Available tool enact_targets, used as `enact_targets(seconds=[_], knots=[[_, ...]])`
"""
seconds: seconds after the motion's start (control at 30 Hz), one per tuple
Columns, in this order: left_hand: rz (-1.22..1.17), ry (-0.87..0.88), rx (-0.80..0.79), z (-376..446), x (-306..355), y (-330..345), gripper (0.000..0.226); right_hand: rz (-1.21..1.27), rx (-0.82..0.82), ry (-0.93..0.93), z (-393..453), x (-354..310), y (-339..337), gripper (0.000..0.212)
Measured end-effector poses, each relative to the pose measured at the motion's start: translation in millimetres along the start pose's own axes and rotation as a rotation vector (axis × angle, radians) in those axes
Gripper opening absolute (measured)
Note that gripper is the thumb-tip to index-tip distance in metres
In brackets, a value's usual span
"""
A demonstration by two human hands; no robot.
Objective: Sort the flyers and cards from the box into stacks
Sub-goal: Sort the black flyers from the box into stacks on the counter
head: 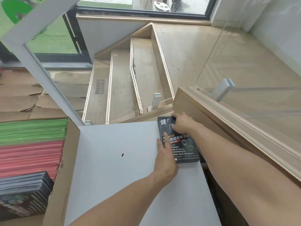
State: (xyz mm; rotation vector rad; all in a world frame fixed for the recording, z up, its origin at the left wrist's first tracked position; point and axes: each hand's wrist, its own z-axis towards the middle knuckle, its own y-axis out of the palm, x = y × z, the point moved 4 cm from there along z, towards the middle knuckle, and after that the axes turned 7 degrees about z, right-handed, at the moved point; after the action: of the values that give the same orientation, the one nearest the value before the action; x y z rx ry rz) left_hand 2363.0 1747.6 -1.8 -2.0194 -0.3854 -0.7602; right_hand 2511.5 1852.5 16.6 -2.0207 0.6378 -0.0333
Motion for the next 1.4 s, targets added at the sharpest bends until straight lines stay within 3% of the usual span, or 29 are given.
enact_targets(seconds=[0.1, 0.2, 0.3, 0.47, 0.67, 0.8, 0.9, 1.03, 1.13, 1.23, 1.4], knots=[[-0.03, 0.005, -0.069, 0.7, -2.6, -4.3, 0.133, 0.003, 0.031, -0.014, -6.1, -3.9, 3.4, 0.07], [-0.042, 0.028, -0.077, -5.2, -13.8, -13.4, 0.144, 0.052, 0.215, -0.083, -36.9, -13.5, 1.4, 0.067], [-0.065, 0.032, -0.021, -16.1, -31.1, -27.6, 0.134, 0.031, 0.419, -0.119, -74.5, -15.3, 14.3, 0.056], [-0.145, 0.041, 0.135, -50.0, -59.4, -59.5, 0.108, 0.025, 0.302, 0.006, -94.2, -0.8, 58.0, 0.07], [-0.288, 0.151, 0.452, -113.5, -85.6, -112.4, 0.07, -0.01, 0.314, 0.018, -109.6, -11.9, 48.4, 0.066], [-0.339, 0.095, 0.574, -145.5, -115.4, -141.3, 0.057, 0.138, 0.322, 0.009, -115.5, -27.4, 49.9, 0.057], [-0.329, 0.023, 0.449, -151.6, -120.4, -129.2, 0.06, 0.217, 0.333, 0.076, -122.3, -12.6, 50.1, 0.063], [-0.304, 0.017, 0.091, -129.6, -87.0, -79.6, 0.078, 0.248, 0.328, 0.174, -130.5, 12.8, 48.0, 0.064], [-0.402, -0.054, -0.133, -110.7, -44.5, -51.1, 0.079, 0.445, 0.261, 0.235, -128.7, 30.9, 46.7, 0.07], [-0.384, -0.036, -0.18, -94.2, -6.5, -39.3, 0.041, 0.672, 0.208, 0.24, -124.9, 44.4, 46.2, 0.056], [-0.339, 0.019, -0.14, -67.9, 15.7, -24.3, 0.046, 0.651, 0.207, 0.161, -116.1, 52.0, 44.8, 0.047]])
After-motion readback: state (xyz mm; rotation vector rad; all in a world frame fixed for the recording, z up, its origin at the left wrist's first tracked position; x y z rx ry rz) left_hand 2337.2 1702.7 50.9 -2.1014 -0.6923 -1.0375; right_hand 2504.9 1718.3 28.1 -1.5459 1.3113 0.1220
